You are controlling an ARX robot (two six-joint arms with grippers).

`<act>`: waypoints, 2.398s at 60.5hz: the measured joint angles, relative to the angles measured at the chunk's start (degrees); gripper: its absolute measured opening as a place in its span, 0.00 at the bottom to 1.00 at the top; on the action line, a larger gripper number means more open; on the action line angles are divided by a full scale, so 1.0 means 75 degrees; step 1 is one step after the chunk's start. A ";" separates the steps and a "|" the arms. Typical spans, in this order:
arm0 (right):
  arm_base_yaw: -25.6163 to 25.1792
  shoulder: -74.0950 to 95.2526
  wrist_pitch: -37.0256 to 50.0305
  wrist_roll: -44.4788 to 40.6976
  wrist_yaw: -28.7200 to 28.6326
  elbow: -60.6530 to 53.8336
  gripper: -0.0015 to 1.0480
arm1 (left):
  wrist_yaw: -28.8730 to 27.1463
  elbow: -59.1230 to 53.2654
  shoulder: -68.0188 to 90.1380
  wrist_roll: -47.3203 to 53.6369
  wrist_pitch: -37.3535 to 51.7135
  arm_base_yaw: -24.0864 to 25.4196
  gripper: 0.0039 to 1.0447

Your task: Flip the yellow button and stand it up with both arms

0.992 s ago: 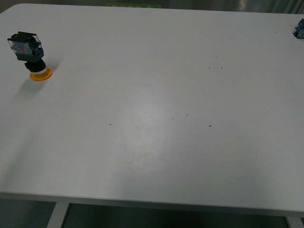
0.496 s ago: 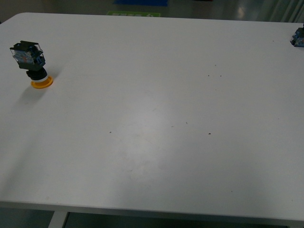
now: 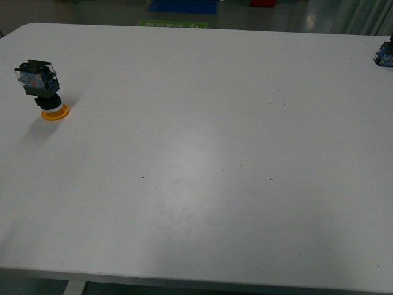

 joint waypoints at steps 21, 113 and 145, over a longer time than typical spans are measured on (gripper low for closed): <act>0.0000 0.0000 0.0000 0.0003 0.0003 0.0000 0.93 | 0.2022 0.2098 0.3617 0.1591 0.1536 0.1961 0.94; 0.0000 0.0000 0.0000 0.0000 0.0003 0.0000 0.93 | 0.1087 0.7213 1.1409 0.1489 0.1635 -0.0216 0.94; 0.0000 0.0000 0.0000 0.0000 0.0003 0.0000 0.93 | 0.0877 0.7650 1.1730 0.1518 0.1332 -0.0527 0.94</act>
